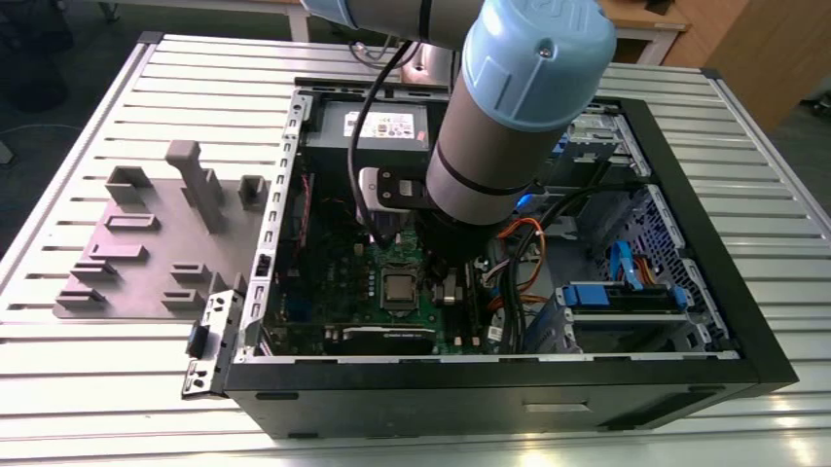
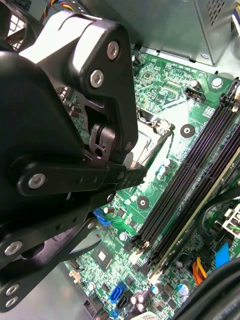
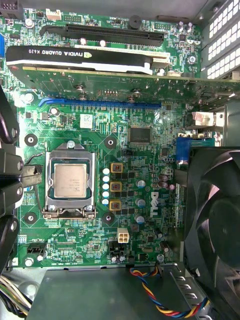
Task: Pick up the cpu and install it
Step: 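Install the first cpu locking lever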
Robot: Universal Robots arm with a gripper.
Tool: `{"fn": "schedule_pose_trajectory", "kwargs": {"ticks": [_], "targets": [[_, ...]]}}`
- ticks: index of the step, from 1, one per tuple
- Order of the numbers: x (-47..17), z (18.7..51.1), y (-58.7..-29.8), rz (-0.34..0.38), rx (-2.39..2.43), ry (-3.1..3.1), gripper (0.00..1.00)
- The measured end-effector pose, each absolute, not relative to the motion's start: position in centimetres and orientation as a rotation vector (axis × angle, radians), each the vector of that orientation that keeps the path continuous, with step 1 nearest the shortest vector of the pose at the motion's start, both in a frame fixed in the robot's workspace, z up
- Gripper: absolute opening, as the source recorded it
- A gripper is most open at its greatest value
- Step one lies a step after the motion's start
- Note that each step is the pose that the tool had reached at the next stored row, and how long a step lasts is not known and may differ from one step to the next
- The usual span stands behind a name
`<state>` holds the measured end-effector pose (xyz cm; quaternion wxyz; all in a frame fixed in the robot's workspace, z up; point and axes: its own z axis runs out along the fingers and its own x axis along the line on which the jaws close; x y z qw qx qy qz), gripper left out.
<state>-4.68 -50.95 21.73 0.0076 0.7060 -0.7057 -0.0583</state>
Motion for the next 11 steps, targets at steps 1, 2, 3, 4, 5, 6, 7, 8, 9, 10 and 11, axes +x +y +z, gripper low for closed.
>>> {"fn": "schedule_pose_trajectory", "kwargs": {"ticks": [1, 2, 3, 4, 5, 6, 7, 8, 9, 10, 11], "targets": [[-4.68, 21.73, -50.95, -0.182, 2.208, -2.206, 0.11], [-4.68, 21.73, -50.95, -0.182, 2.208, -2.206, 0.11], [-4.68, 21.73, -50.94, -0.182, 2.208, -2.206, 0.11], [-4.68, 21.73, -50.95, -0.182, 2.208, -2.206, 0.11], [-4.68, 21.73, -50.95, -0.182, 2.208, -2.206, 0.11], [-4.68, 21.73, -50.95, -0.182, 2.208, -2.206, 0.11], [-4.68, 21.73, -50.95, -0.182, 2.208, -2.206, 0.11], [-4.68, 21.73, -50.95, -0.182, 2.208, -2.206, 0.11], [-4.68, 21.73, -50.95, -0.182, 2.208, -2.206, 0.11], [-4.68, 21.73, -50.95, -0.182, 2.208, -2.206, 0.11], [-4.68, 21.73, -50.95, -0.182, 2.208, -2.205, 0.11]]}}
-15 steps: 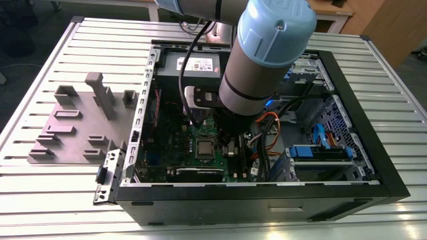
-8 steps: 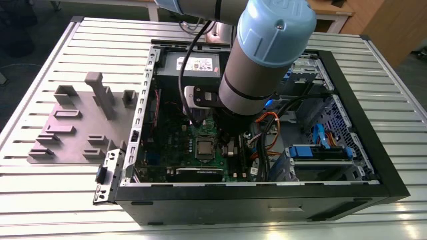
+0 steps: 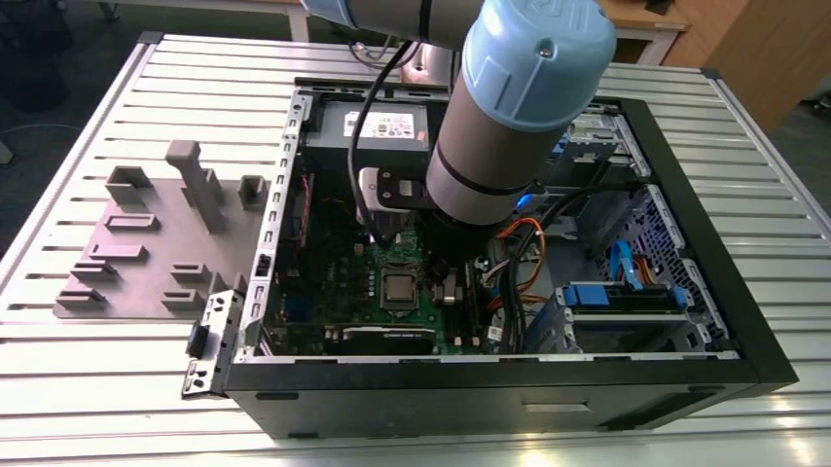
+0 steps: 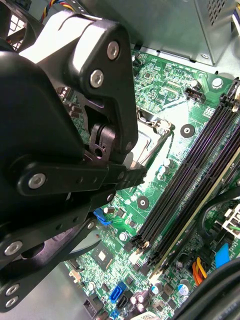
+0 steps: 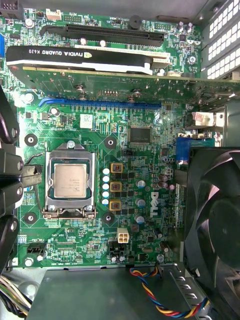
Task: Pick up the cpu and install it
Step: 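Install the first cpu locking lever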
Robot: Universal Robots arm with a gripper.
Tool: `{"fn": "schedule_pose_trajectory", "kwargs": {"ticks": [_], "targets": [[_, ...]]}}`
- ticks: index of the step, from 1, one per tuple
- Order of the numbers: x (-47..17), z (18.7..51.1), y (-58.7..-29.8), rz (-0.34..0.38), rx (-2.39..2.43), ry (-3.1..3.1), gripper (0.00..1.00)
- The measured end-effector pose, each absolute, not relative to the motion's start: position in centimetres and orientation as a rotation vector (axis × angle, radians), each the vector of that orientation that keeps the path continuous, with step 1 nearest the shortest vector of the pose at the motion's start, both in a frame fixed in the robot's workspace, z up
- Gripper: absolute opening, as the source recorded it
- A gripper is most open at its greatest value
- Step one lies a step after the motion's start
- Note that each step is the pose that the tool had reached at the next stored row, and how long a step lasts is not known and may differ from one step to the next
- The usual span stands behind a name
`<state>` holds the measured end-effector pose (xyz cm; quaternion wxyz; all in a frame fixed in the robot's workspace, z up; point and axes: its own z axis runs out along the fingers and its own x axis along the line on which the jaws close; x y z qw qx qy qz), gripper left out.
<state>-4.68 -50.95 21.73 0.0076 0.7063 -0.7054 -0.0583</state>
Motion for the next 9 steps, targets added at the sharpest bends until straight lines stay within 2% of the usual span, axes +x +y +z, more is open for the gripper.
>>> {"fn": "schedule_pose_trajectory", "kwargs": {"ticks": [9], "targets": [[-4.68, 21.73, -50.95, -0.182, 2.209, -2.205, 0.11]]}}
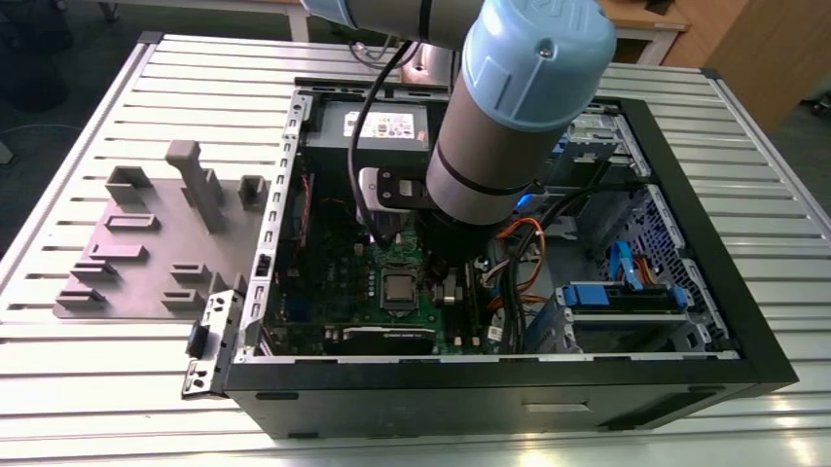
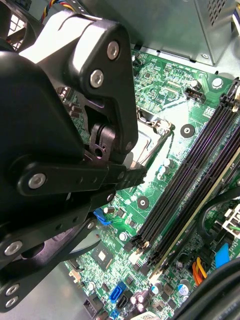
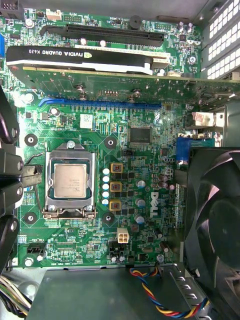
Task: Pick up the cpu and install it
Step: 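Install the first cpu locking lever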
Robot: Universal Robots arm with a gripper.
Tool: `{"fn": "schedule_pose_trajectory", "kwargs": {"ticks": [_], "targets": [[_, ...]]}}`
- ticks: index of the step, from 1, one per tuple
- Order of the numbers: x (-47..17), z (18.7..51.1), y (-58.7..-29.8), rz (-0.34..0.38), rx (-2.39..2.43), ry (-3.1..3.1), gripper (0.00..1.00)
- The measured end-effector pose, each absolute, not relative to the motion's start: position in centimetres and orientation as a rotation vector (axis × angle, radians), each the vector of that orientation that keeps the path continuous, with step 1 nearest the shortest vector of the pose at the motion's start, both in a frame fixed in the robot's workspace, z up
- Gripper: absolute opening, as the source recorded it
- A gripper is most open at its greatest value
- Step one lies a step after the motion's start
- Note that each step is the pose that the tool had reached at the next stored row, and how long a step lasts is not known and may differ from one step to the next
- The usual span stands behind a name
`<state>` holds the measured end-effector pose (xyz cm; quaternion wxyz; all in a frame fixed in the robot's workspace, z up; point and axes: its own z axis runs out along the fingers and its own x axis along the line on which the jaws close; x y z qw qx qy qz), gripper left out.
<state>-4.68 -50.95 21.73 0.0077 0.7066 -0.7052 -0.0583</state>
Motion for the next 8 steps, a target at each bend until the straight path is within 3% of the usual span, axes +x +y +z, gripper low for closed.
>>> {"fn": "schedule_pose_trajectory", "kwargs": {"ticks": [8], "targets": [[-4.68, 21.73, -50.95, -0.182, 2.210, -2.204, 0.11]]}}
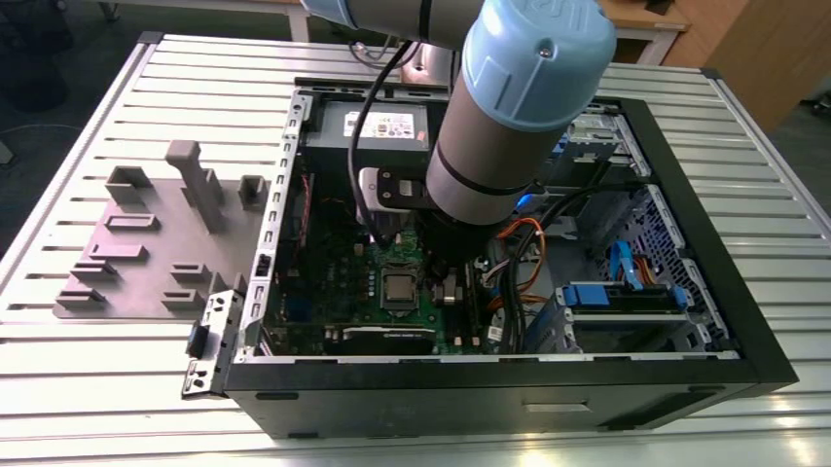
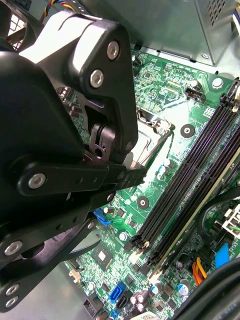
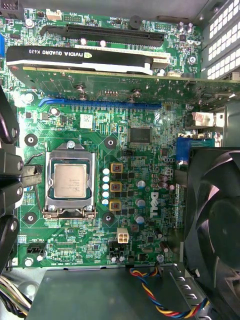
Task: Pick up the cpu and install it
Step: 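Install the first cpu locking lever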
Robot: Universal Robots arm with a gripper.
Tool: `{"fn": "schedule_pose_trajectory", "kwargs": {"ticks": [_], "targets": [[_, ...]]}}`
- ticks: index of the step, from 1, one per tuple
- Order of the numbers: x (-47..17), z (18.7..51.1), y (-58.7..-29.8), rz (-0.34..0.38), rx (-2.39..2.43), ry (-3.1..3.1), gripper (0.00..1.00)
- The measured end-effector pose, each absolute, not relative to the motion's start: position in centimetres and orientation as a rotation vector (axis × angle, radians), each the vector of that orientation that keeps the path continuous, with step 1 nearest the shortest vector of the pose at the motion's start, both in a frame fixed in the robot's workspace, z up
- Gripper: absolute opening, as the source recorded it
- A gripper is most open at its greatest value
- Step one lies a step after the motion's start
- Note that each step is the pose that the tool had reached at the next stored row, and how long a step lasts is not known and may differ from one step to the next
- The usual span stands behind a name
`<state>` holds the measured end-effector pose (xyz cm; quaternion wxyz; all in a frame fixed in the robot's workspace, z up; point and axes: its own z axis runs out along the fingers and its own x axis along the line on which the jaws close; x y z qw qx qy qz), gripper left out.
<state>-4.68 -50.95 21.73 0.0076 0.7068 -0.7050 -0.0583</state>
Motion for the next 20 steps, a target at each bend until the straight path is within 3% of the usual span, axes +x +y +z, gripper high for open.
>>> {"fn": "schedule_pose_trajectory", "kwargs": {"ticks": [20], "targets": [[-4.68, 21.73, -50.94, -0.182, 2.211, -2.202, 0.11]]}}
